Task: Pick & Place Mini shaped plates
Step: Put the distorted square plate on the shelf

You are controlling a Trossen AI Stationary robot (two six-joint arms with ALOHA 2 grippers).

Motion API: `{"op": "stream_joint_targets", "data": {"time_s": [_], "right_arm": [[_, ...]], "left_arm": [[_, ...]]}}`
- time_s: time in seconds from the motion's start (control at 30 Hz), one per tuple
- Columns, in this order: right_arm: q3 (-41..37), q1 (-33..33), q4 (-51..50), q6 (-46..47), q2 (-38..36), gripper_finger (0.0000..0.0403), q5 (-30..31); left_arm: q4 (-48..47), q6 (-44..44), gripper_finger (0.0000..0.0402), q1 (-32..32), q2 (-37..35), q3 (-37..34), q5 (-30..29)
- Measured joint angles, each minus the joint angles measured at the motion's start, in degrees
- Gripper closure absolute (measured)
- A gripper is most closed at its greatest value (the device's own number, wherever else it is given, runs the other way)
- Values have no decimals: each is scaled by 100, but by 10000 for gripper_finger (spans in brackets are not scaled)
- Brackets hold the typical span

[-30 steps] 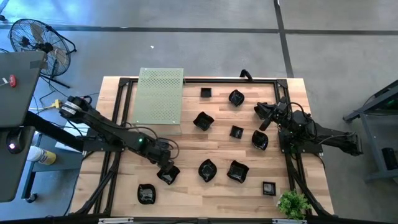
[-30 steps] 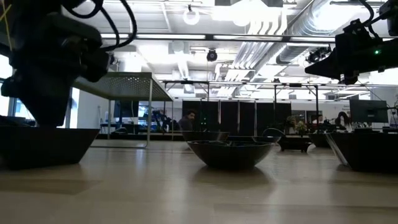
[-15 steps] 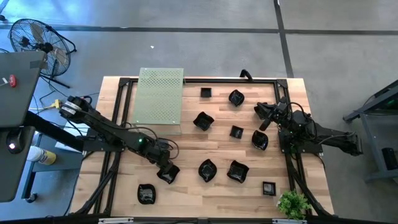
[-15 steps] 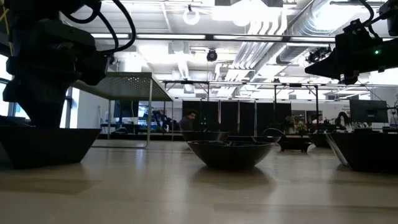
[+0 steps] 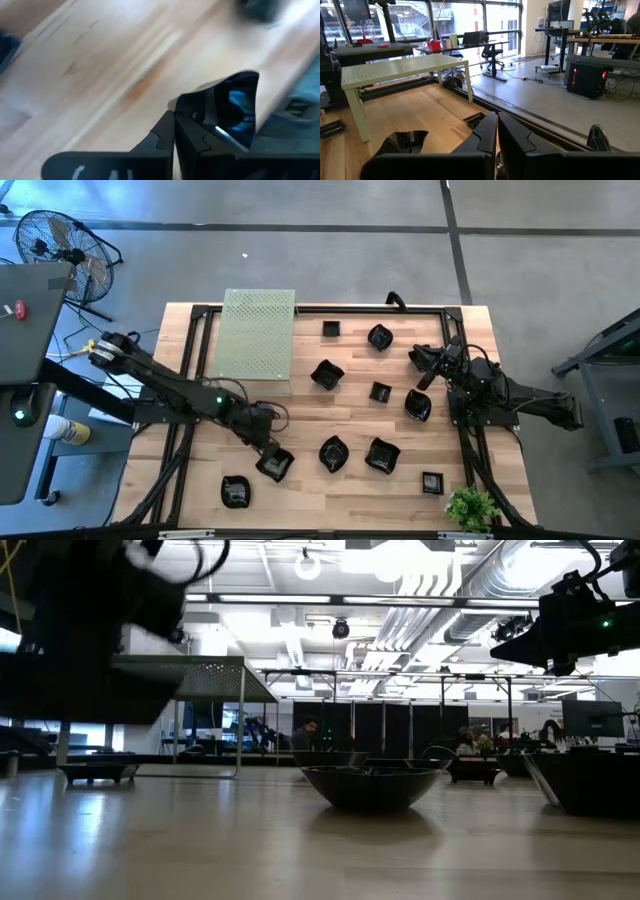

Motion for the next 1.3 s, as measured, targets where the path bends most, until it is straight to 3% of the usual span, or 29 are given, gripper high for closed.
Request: {"op": "stream_joint_targets", "data": {"time_s": [0.27,0.37,0.53,0.67,0.87,1.1,1.3], "right_arm": [[-2,0,-18,0,-4,391,0],[0,0,-24,0,-2,391,2],[0,1,-26,1,-2,391,22],[0,2,-39,2,-2,391,22],[0,1,-39,1,-2,391,22],[0,2,-39,1,-2,391,22],[0,2,-39,0,-2,391,22]], "left_arm": [[3,-128,401,981,-871,1049,-847],[-14,11,401,1614,-1022,1437,-1228],[-702,272,401,2848,-1035,2085,-1329],[-865,467,401,3932,-1039,2215,-1587],[-1090,446,401,5637,-1037,2222,-943],[-1343,507,401,7210,-1029,2222,-306],[-1991,803,401,7822,-735,2217,163]]}}
